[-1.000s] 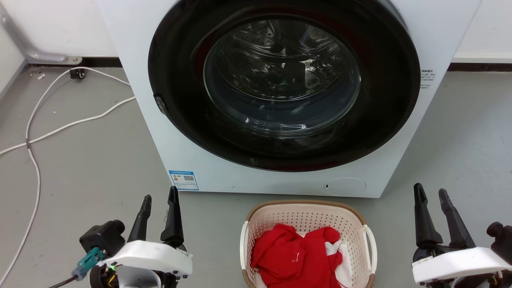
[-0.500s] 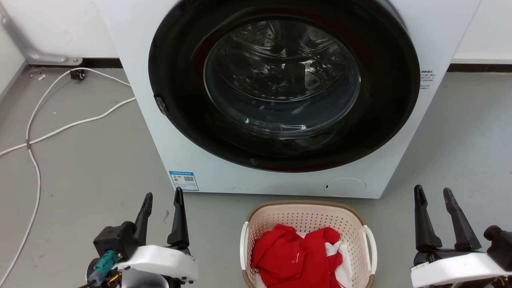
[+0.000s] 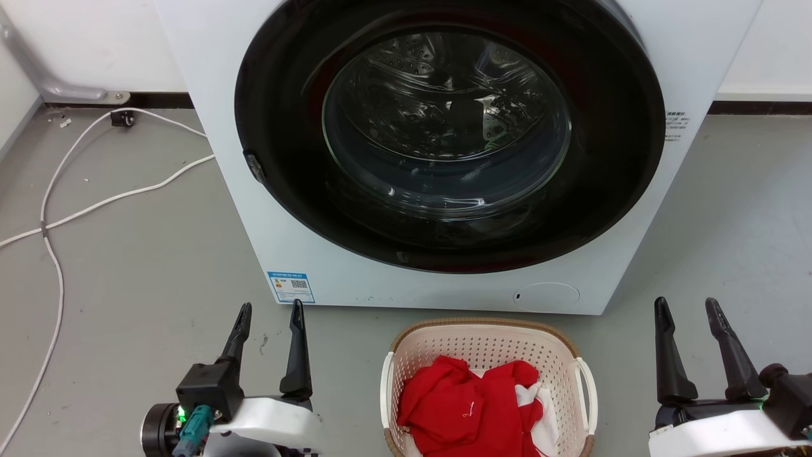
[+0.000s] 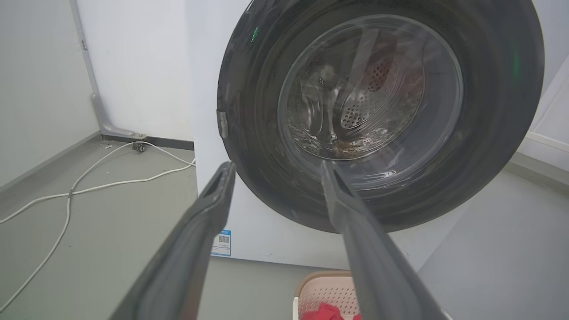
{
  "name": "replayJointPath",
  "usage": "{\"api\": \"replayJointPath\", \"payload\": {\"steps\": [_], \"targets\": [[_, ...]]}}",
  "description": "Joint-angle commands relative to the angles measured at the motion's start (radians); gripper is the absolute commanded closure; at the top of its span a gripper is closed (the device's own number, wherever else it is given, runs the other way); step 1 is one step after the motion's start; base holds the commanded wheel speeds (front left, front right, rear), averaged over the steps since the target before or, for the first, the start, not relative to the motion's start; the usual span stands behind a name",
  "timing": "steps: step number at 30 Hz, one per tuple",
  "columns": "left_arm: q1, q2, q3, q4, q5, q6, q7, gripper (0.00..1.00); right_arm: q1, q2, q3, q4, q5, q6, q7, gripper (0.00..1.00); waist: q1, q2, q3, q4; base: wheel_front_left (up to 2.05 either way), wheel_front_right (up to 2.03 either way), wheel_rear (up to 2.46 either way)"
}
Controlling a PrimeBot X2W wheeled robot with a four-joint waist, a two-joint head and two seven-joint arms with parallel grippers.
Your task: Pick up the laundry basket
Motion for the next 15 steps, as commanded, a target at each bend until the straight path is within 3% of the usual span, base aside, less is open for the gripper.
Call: {"api": "replayJointPath", "payload": {"steps": [1, 15], "targets": [[0.007, 0.006, -0.004, -0.011, 0.025, 0.005, -0.008, 0.0, 0.013, -0.002, 0.001, -0.013, -0.027, 0.0, -0.009, 0.0, 0.0, 0.0, 0.0, 0.0, 0.0, 0.0, 0.0], [0.019, 0.004, -0.02, -0.012, 0.124, 0.021, -0.034, 0.0, 0.03, -0.002, -0.004, -0.019, -0.099, 0.0, -0.037, 0.0, 0.0, 0.0, -0.001, 0.002, 0.0, 0.0, 0.0]]}}
